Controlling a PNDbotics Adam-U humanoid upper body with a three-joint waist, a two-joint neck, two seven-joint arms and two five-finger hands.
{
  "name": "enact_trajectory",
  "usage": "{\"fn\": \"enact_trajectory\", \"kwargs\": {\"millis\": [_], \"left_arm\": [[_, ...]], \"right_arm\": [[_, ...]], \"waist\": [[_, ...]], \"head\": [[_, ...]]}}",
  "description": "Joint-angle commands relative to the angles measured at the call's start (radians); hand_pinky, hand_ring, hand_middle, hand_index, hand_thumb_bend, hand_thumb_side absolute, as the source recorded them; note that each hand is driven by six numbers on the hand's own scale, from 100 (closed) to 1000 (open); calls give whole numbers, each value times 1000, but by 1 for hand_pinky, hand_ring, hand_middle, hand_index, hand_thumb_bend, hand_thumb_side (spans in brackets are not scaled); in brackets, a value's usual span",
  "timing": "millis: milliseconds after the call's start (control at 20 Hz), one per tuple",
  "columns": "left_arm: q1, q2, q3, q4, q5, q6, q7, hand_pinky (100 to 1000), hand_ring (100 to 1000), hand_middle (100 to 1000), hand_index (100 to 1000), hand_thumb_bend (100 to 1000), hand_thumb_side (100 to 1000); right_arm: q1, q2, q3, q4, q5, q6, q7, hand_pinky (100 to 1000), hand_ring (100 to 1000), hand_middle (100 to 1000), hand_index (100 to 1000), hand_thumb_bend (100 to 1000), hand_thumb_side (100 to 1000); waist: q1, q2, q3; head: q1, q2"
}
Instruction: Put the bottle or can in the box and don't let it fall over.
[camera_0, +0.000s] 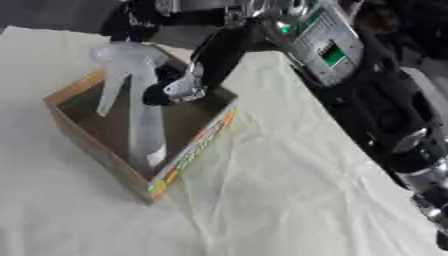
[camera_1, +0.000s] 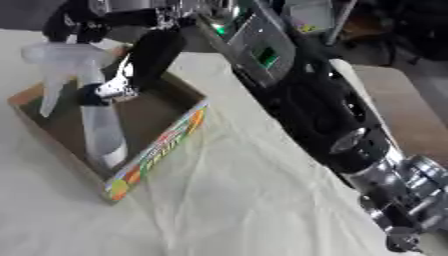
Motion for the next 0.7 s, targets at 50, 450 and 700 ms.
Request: {"fn": "enact_trajectory", "kwargs": {"millis": [50,450,700], "left_arm": [[-2,6,-2,-10,1,-1,-3,973,604,718,613,176,888],[-2,8,7,-17,1,-4,6,972,604,720,615,170,873],[-4,7,13,-27,4,-6,14,971,605,721,617,164,860]], "right_arm": [[-34,-25,-51,3,-19,12,-44,926,870,991,865,315,381],[5,-109,-170,-88,-110,53,-172,921,846,976,862,241,306],[108,-182,-242,-214,-238,93,-289,919,836,964,857,149,268]], "waist": [[13,-24,-2],[36,-36,-17],[69,-49,-38]], "head": [[4,-9],[10,10],[-18,31]]}}
